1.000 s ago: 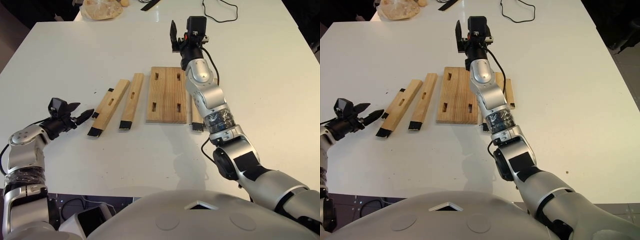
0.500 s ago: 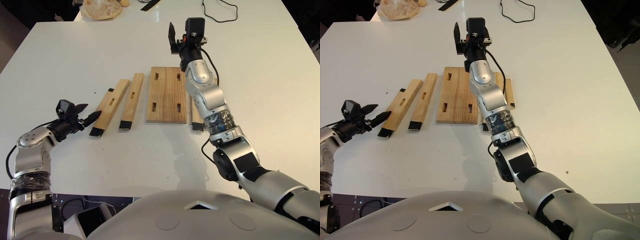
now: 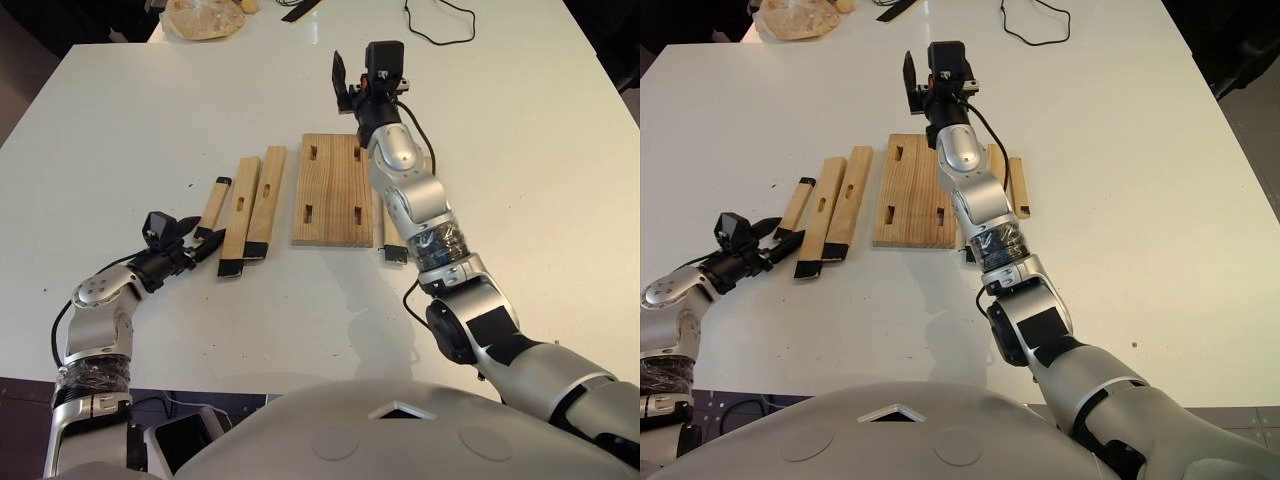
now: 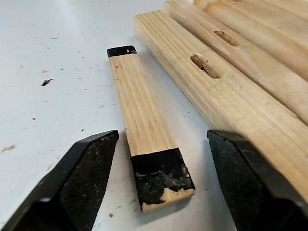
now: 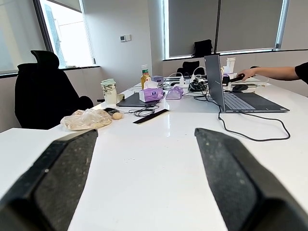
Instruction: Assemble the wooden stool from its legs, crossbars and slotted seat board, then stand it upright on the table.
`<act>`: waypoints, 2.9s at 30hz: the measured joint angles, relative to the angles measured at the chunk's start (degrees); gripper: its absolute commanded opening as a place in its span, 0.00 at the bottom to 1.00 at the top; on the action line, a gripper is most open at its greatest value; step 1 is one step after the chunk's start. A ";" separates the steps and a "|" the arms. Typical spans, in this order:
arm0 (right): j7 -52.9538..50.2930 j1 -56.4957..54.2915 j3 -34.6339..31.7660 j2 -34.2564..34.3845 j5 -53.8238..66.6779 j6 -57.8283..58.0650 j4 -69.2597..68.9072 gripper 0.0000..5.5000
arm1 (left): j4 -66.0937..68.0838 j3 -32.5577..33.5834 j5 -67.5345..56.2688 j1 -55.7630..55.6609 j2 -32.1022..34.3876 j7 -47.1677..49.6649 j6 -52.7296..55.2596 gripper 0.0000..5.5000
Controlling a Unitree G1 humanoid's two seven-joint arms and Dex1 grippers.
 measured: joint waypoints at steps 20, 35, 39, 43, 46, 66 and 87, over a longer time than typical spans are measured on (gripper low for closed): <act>-1.68 0.75 0.13 0.05 1.04 -0.15 -0.08 0.68 | 1.75 -1.09 1.43 -0.92 2.36 3.99 1.91 0.28; 14.15 1.79 -8.61 -2.97 15.45 2.97 -5.72 0.68 | -7.96 5.18 -13.08 -16.35 -0.56 11.27 14.63 0.24; 31.54 -1.00 -11.62 -11.58 25.10 13.00 -9.25 0.68 | -20.93 6.31 -31.86 -28.62 -7.49 12.82 21.85 0.24; 44.77 -12.05 -17.45 -17.89 35.46 21.72 -9.27 0.68 | -27.47 4.17 -42.94 -31.00 -12.04 12.74 27.88 0.24; 49.78 -18.48 -20.03 -21.06 39.07 26.71 -6.28 0.68 | -28.01 3.60 -44.81 -30.75 -11.87 12.75 30.82 0.24; 66.79 -17.31 -21.28 -26.10 49.56 50.93 -9.72 0.60 | -32.88 -1.39 -49.46 -26.68 -11.16 4.56 38.11 0.24; 66.94 -15.71 -22.89 -27.93 51.22 56.58 -11.69 0.23 | -33.59 -2.71 -48.72 -25.79 -11.19 3.30 37.93 0.24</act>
